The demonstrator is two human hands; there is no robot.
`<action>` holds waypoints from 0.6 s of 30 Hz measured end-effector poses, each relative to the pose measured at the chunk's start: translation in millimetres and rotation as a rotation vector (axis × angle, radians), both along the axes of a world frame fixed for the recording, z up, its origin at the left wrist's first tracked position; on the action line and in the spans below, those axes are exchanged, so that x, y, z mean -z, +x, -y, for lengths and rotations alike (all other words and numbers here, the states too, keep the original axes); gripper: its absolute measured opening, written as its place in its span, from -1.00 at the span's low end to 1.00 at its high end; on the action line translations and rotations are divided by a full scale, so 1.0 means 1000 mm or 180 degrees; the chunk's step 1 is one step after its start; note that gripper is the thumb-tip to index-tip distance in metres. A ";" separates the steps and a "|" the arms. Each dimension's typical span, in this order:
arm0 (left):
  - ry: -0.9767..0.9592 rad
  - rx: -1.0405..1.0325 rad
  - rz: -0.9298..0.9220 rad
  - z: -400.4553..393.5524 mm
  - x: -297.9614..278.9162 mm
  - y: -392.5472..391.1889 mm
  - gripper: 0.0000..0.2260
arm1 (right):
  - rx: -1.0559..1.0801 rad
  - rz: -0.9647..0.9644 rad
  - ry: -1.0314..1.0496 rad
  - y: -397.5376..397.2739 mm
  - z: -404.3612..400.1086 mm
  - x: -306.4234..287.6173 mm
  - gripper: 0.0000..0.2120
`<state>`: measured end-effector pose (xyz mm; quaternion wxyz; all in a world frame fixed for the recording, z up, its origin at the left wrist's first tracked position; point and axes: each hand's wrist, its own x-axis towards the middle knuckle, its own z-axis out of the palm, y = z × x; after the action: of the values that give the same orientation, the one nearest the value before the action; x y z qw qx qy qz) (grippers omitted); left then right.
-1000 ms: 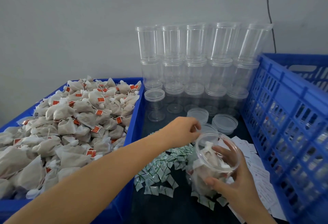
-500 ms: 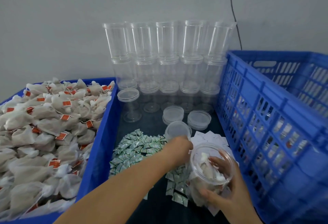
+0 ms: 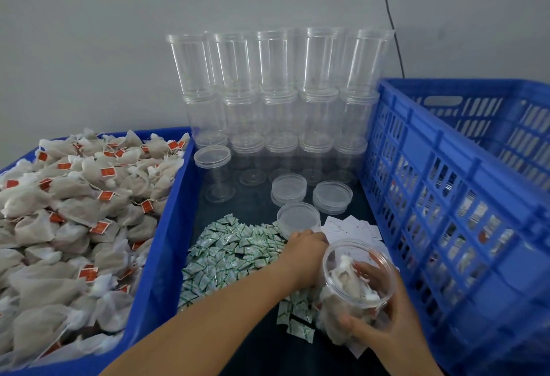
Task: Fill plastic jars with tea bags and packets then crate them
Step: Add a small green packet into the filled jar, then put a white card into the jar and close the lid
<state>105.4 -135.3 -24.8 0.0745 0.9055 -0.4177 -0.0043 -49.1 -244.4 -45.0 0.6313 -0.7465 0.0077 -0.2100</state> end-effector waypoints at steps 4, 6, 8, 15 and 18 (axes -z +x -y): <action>-0.0191 -0.0171 -0.0442 0.003 -0.005 -0.002 -0.87 | 0.0006 -0.0078 0.0116 -0.002 0.003 0.000 -0.17; -0.0318 -0.0311 -0.0694 0.004 -0.007 0.000 -0.91 | 0.0005 -0.0152 0.0131 -0.003 0.005 0.000 -0.10; -0.0331 -0.0410 -0.0747 0.003 -0.010 0.001 -0.89 | 0.0028 -0.0201 0.0136 -0.003 0.007 0.002 -0.04; -0.0103 -0.0331 -0.0662 0.002 -0.024 0.006 -0.87 | 0.0073 -0.0232 0.0051 -0.002 0.010 0.008 -0.03; 0.0040 -0.0347 -0.0541 0.001 -0.029 0.005 -0.86 | 0.0072 -0.0236 0.0038 -0.001 0.011 0.010 -0.06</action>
<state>110.7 -136.6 4.6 0.1041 0.9237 -0.3599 -0.0796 -49.9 -255.4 -55.2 0.6326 -0.7499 0.0408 -0.1893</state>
